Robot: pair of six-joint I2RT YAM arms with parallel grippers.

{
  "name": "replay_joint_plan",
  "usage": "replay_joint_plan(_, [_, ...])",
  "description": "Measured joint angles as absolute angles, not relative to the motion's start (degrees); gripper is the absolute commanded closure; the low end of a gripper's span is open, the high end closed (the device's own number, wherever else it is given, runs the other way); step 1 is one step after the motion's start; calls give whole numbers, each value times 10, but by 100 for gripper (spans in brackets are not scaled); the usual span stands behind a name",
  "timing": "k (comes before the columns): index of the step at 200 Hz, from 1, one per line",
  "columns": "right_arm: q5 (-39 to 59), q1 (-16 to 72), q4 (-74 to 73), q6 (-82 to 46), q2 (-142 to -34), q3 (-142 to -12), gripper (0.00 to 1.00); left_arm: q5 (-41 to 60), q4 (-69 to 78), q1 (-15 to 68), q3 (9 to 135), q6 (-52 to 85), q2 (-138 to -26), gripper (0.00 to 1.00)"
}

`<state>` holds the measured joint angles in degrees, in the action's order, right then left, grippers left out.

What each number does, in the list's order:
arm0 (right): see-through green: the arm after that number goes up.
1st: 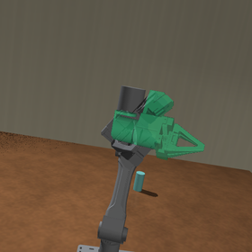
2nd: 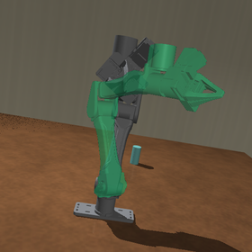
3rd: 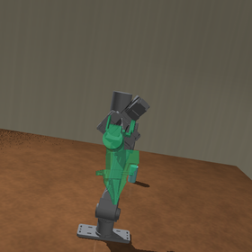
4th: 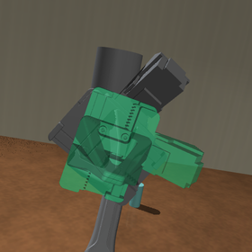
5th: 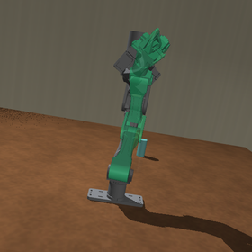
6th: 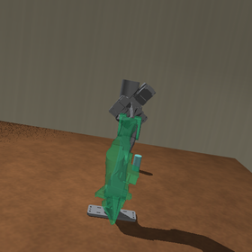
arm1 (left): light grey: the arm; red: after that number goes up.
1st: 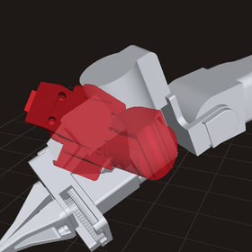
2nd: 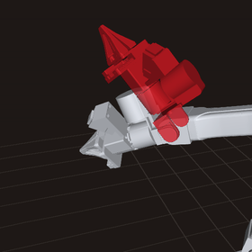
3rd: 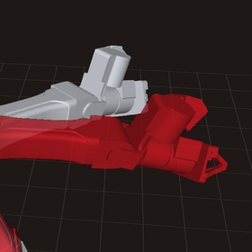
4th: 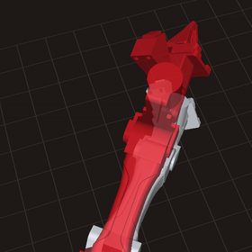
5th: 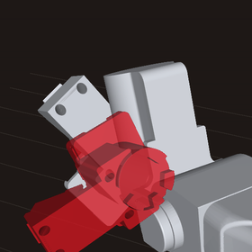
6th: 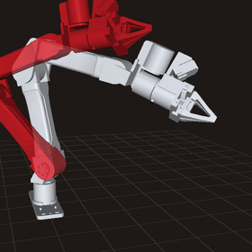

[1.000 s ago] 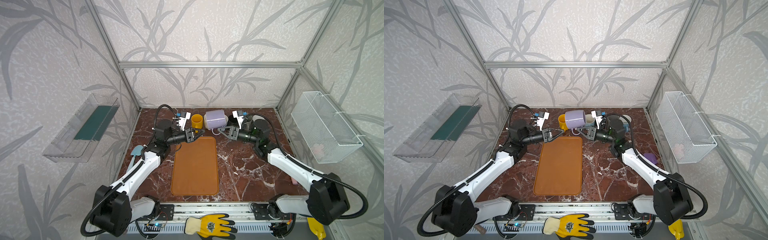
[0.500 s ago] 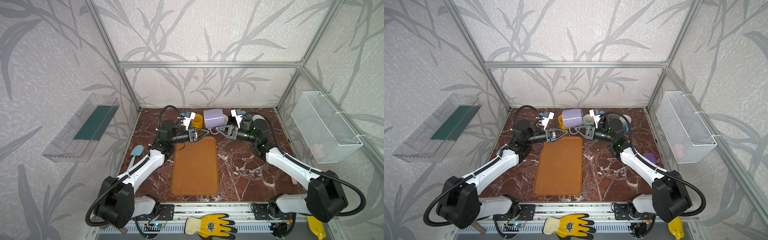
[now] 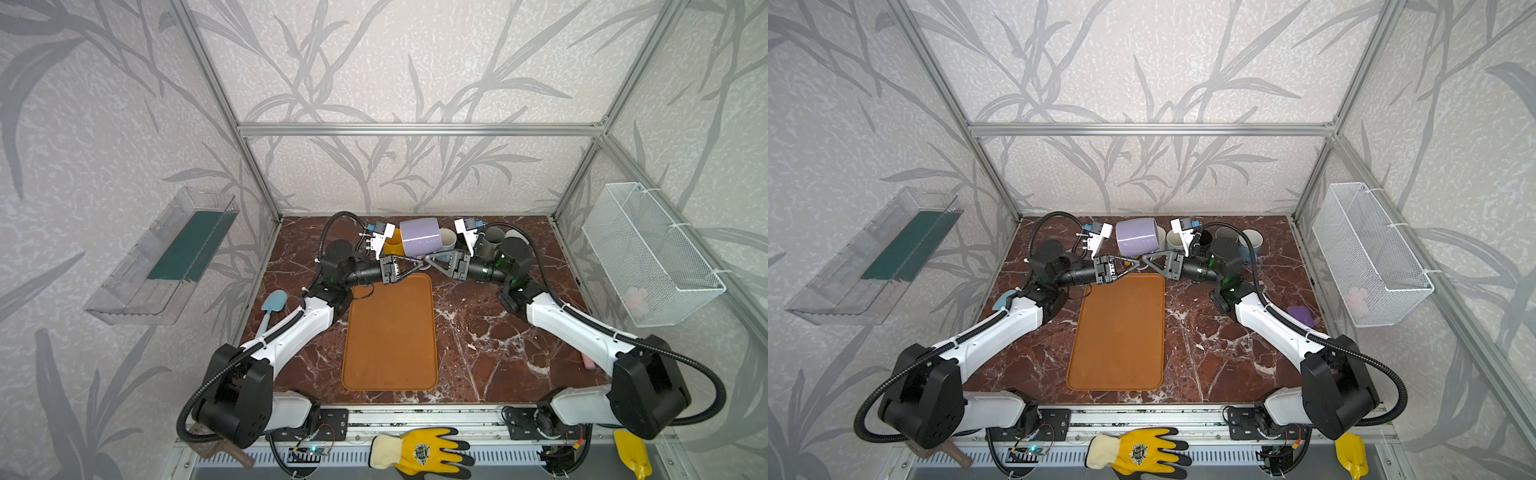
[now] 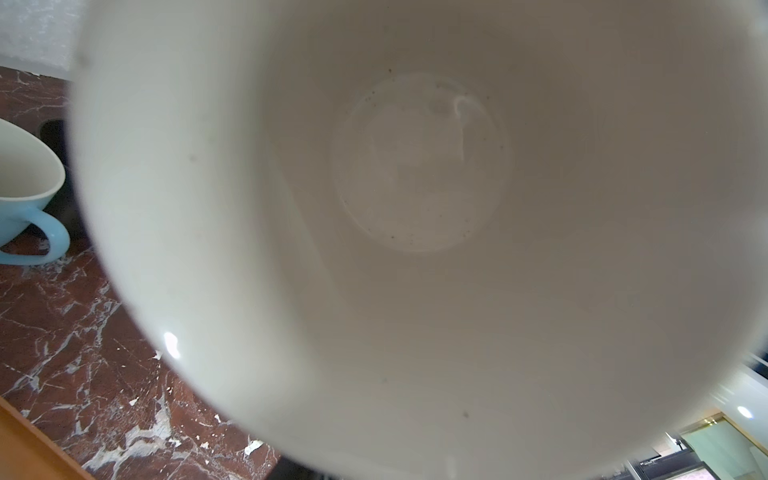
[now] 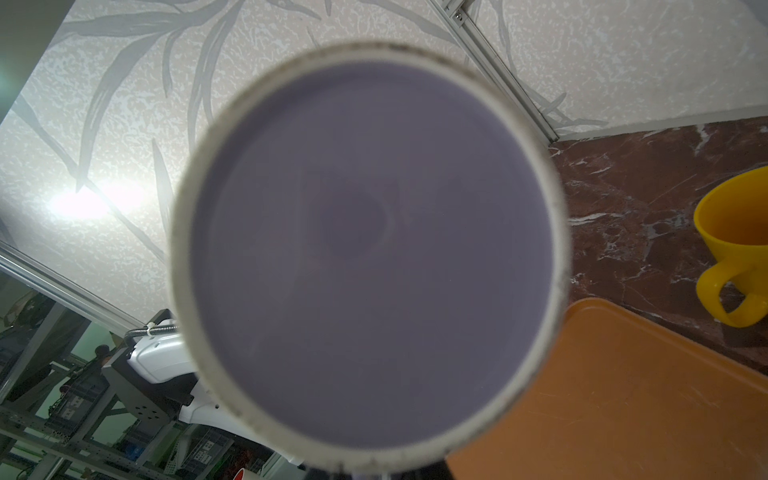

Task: Turn the mug right side up
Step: 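Close the left gripper on the lavender mug's rim while the right gripper holds it, then open the right gripper off the mug base while the left gripper rotates it upright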

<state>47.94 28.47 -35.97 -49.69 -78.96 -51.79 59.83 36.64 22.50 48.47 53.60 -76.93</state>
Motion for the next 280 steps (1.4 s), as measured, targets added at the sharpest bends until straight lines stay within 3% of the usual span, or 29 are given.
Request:
replay_joint_plan(161, [437, 300, -412, -505, -790, -510, 100, 569, 422, 226, 485, 566, -772, 74])
replay_joint_plan(199, [429, 305, -425, -511, -790, -508, 100, 558, 421, 226, 482, 563, -767, 84])
replay_joint_plan(258, [424, 309, -429, -512, -790, -508, 100, 553, 421, 226, 478, 562, -762, 90])
replay_joint_plan(280, [422, 310, -430, -512, -790, -508, 100, 553, 421, 226, 478, 562, -761, 98])
